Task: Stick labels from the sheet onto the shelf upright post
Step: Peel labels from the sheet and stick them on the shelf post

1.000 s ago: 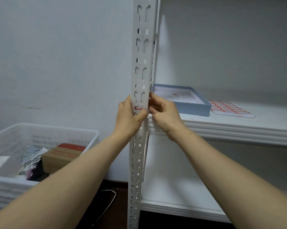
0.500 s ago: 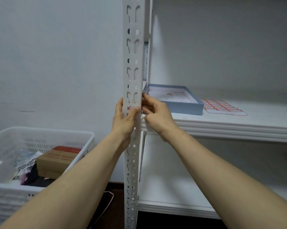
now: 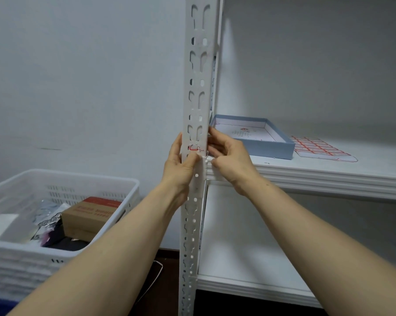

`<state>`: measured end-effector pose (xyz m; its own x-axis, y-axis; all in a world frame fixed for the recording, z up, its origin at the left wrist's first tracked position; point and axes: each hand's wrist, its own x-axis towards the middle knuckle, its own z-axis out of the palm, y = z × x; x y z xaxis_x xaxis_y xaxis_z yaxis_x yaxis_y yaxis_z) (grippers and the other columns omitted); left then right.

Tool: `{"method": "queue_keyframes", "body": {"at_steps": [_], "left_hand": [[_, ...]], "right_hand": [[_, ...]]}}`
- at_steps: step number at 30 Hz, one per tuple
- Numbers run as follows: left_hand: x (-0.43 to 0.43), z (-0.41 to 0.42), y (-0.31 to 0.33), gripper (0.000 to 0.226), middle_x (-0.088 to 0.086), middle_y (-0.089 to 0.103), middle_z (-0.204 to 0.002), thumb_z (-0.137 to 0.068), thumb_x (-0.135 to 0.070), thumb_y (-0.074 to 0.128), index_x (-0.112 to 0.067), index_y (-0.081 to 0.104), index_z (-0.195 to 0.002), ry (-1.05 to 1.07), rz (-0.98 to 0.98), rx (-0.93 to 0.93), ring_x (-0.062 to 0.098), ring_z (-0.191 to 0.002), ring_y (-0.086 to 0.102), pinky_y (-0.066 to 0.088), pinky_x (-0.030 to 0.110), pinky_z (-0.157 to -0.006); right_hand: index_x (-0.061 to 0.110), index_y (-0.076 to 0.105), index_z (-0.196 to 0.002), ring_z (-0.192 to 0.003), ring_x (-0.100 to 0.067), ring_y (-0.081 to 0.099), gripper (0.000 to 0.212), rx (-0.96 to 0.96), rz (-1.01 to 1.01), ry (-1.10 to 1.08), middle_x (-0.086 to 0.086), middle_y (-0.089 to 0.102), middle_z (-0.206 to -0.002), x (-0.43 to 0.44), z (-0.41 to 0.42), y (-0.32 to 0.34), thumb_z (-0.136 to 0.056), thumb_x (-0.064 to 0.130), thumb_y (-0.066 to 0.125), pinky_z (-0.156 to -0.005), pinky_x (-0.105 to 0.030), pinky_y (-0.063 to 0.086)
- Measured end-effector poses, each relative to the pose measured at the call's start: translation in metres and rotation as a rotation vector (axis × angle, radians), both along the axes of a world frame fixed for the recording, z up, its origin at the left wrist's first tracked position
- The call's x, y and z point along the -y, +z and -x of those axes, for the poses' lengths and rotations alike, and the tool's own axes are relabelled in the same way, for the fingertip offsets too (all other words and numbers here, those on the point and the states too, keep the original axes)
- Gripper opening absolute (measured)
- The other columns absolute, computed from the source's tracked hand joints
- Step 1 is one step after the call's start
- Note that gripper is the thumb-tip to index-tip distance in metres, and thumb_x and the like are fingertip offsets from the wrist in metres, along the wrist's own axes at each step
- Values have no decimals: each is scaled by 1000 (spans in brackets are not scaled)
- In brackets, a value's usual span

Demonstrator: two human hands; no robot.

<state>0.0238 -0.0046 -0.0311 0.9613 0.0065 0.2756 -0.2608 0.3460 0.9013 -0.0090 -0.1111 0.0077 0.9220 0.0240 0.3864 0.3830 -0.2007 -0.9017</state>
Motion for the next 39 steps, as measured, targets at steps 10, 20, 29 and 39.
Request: {"method": "queue_keyframes", "body": {"at_steps": [10,20,29,39], "left_hand": [[6,-3,1,59,7,66,-119,-87,-5,55,-33,43,-138,72,6,-3,23,-107,64,50,46,-97],[7,-2,1,59,6,67,-118,-87,-3,59,-27,43,-139,60,51,19,19,-102,66,51,39,-96],[7,-3,-2,57,4,67,-116,-88,-1,56,-27,44,-137,113,12,70,9,-90,66,54,21,-80],[4,-4,-5,65,2,67,-116,-85,9,50,-23,40,-141,68,-13,117,14,-100,66,53,25,-87]], "right_hand": [[12,39,-142,-115,-5,53,83,-4,-2,-13,-1,57,-127,1,-6,-4,-71,-32,34,-87,-6,44],[11,38,-142,-116,-7,55,84,0,-10,-4,-1,58,-125,2,-9,-6,-70,-32,32,-84,-6,46],[12,37,-143,-120,-9,53,87,3,-7,-6,-1,56,-129,2,-10,-7,-68,-32,33,-95,-12,43],[11,37,-143,-124,-12,52,86,-2,-18,-7,-4,53,-136,2,-8,-6,-69,-32,34,-96,-14,43]]}}
